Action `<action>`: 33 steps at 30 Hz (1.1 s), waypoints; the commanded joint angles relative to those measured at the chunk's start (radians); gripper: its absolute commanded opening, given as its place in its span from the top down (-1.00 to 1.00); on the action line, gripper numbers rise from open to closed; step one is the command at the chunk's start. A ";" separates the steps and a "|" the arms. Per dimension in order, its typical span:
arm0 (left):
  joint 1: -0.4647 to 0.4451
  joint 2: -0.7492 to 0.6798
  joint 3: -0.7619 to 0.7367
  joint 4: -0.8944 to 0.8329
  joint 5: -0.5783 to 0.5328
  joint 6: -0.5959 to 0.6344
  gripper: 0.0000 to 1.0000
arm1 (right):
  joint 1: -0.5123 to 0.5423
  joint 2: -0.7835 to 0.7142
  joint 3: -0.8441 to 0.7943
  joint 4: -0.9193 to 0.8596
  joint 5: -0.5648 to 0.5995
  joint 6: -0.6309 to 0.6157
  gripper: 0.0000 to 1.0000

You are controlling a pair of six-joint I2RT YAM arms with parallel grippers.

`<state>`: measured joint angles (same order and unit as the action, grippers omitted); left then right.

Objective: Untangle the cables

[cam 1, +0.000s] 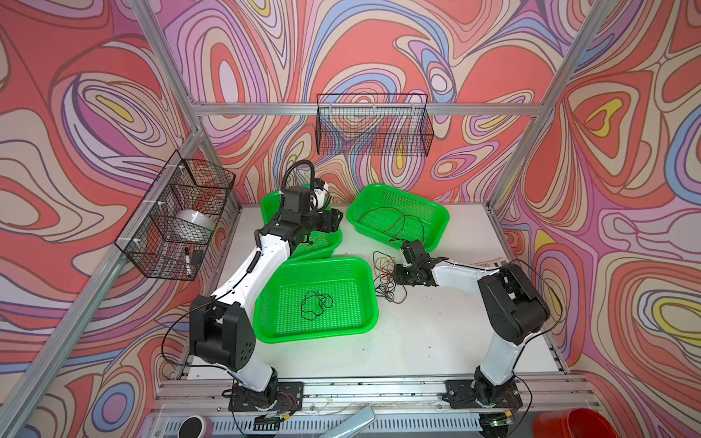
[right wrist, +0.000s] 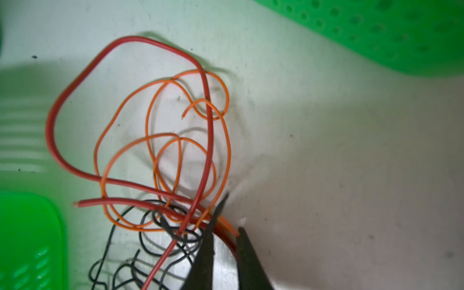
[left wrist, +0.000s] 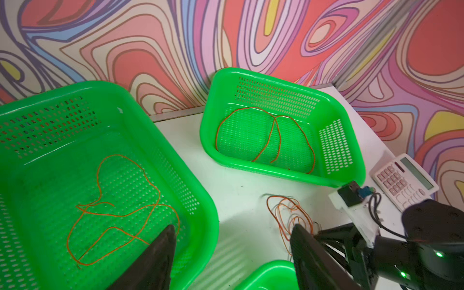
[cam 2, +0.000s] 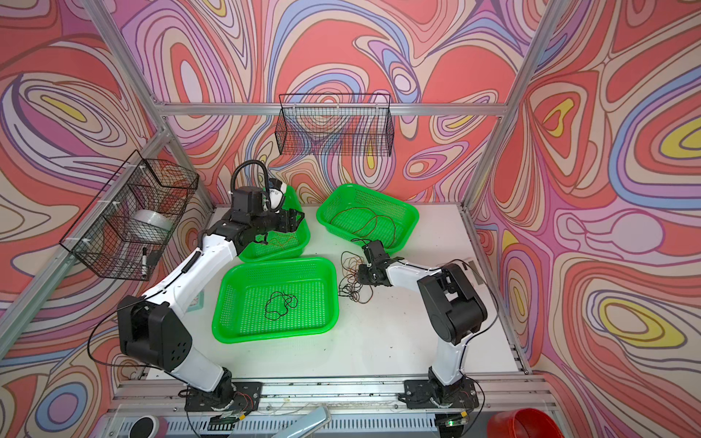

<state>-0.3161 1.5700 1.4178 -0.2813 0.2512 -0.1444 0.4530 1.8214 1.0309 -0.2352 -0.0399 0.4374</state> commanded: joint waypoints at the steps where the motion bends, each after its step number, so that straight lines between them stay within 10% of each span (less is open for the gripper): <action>1: -0.058 -0.066 -0.053 -0.033 -0.062 0.006 -0.47 | -0.006 -0.042 -0.011 -0.035 0.064 -0.069 0.95; 11: -0.204 -0.215 -0.178 -0.040 -0.129 -0.006 -0.47 | -0.137 -0.343 -0.135 -0.181 0.103 -0.231 1.00; 13: -0.208 -0.209 -0.182 -0.038 -0.115 0.011 -0.47 | -0.136 -0.348 -0.100 -0.183 0.012 -0.247 0.66; 18: -0.209 -0.188 -0.207 0.010 -0.098 0.077 -0.47 | -0.065 -0.242 0.017 -0.139 -0.081 -0.133 0.31; 33: -0.201 -0.140 -0.174 -0.009 -0.089 0.204 -0.48 | -0.011 0.050 0.229 -0.113 -0.166 0.181 0.13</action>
<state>-0.5201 1.4288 1.2232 -0.2771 0.1722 0.0181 0.4419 1.8507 1.2488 -0.3687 -0.1730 0.5388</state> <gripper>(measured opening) 0.738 0.434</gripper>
